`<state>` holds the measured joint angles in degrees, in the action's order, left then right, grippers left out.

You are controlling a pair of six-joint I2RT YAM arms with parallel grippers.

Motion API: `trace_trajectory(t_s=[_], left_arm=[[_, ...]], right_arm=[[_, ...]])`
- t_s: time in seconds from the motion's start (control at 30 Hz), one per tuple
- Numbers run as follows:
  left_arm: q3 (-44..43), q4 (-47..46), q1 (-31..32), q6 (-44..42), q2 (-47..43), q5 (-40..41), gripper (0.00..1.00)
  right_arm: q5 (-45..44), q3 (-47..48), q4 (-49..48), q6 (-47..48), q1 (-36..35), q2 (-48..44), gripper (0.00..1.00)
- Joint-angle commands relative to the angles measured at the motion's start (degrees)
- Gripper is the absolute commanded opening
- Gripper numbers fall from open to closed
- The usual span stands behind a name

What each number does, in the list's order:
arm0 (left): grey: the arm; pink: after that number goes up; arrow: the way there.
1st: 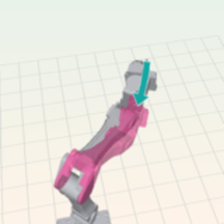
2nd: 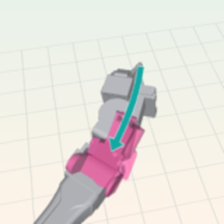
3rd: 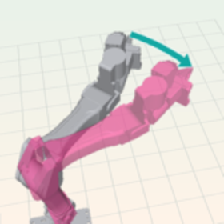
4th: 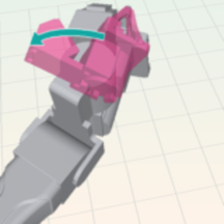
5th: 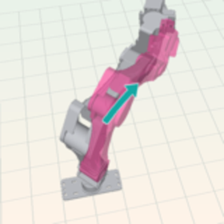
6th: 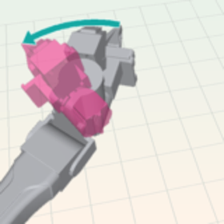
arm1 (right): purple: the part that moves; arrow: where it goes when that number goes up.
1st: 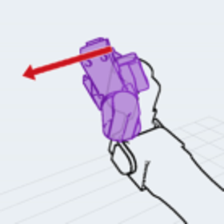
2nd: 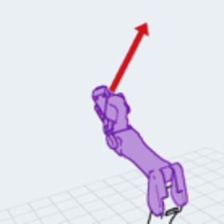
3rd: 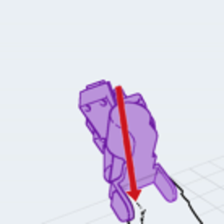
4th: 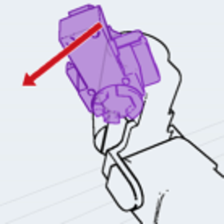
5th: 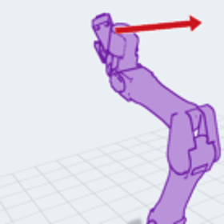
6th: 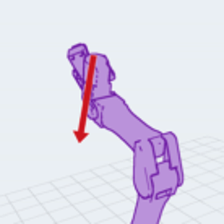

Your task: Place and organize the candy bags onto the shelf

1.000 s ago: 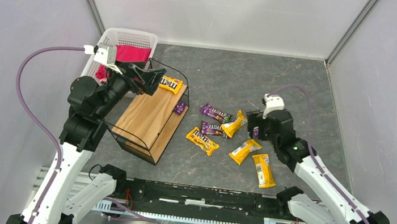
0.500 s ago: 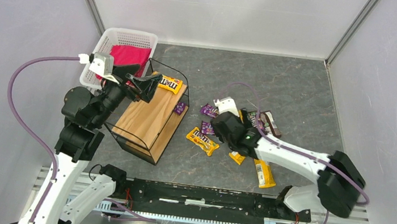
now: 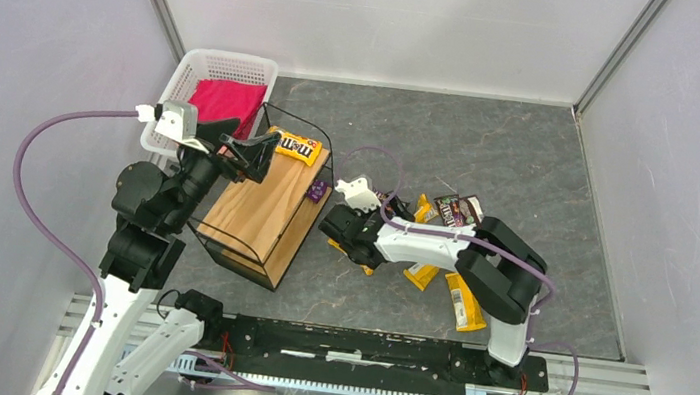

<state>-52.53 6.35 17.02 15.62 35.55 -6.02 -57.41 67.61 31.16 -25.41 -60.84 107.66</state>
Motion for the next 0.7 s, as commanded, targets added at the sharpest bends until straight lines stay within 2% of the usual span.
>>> trace_trajectory(t_s=[0.0, 0.2, 0.37, 0.67], left_arm=[[0.13, -2.92, 0.46, -3.82, -0.22, 1.01, 1.00], [0.31, -3.05, 0.65, -3.73, -0.20, 0.77, 1.00], [0.50, -3.17, 0.65, -3.66, -0.04, 0.77, 1.00], [0.91, -3.48, 0.61, -3.43, 0.34, 0.75, 1.00]], right_arm=[[-6.18, 2.11, 4.08, -4.03, -0.42, 2.57, 0.82], [-9.10, 1.00, 4.80, -5.68, -0.43, 4.60, 0.76], [-11.20, -0.77, 3.99, -6.45, -0.49, 5.10, 0.67], [-12.48, -2.54, 1.07, -5.42, -0.18, 6.48, 0.68]])
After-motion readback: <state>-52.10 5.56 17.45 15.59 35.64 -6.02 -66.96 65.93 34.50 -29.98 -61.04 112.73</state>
